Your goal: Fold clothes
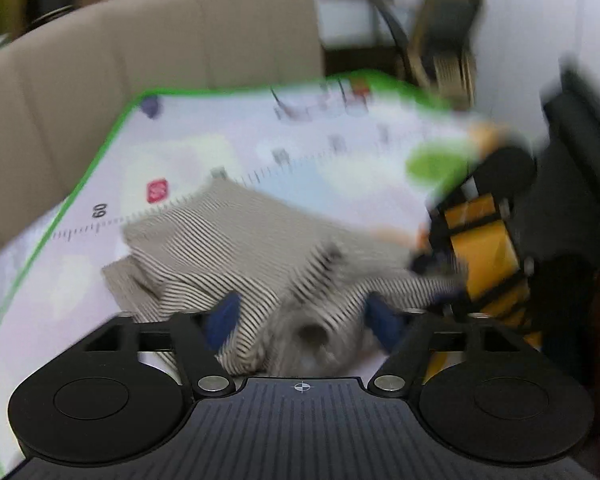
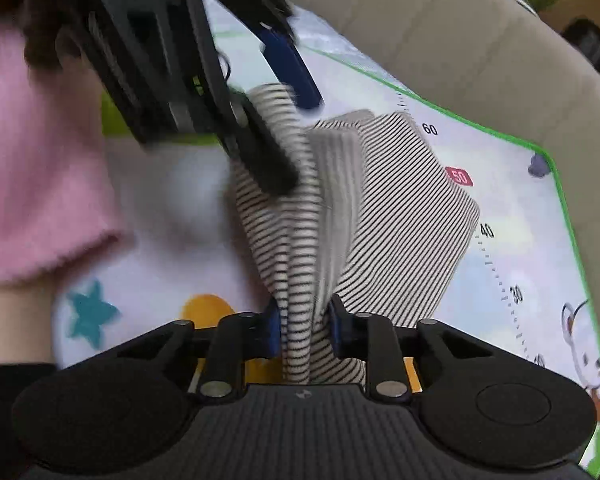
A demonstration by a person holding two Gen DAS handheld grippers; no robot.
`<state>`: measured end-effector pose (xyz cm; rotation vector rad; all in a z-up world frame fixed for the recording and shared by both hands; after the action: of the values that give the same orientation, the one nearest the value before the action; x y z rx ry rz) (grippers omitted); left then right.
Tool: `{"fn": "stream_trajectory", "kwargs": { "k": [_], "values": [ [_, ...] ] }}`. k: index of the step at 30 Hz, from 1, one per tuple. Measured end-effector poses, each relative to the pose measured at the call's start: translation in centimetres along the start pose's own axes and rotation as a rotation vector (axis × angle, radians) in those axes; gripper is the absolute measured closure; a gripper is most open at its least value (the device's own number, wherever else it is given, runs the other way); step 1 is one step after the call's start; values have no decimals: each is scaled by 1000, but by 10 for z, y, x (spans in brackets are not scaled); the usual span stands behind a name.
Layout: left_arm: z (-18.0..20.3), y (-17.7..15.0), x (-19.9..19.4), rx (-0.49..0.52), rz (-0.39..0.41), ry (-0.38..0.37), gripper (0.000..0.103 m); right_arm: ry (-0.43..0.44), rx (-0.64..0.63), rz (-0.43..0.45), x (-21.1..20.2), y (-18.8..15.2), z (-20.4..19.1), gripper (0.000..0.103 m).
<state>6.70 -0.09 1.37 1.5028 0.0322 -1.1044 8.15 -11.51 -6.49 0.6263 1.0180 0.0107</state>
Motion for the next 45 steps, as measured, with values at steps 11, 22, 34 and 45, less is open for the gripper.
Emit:
{"fn": "stream_trajectory", "kwargs": {
  "k": [11, 22, 34, 45],
  "values": [
    [-90, 1, 78, -340, -170, 155, 21, 178, 38, -36, -58, 57, 64, 83],
    [-163, -20, 22, -789, 147, 106, 12, 36, 50, -63, 98, 78, 170, 84],
    [-58, 11, 83, -206, 70, 9, 14, 49, 244, 121, 74, 63, 181, 67],
    [-89, -9, 107, -325, 6, 53, 6, -33, 708, 180, 69, 11, 175, 84]
  ]
}}
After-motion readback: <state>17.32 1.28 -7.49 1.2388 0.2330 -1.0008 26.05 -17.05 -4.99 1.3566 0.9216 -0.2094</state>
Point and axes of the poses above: each gripper's, at about its wrist camera, not at the fingertips, and x roughly the way its jaws point, z to its right, y to its top, the point moved 2 cm from there along x, roughly the way its jaws point, and after that the axes turned 8 degrees about -x, right-handed, at the moved point
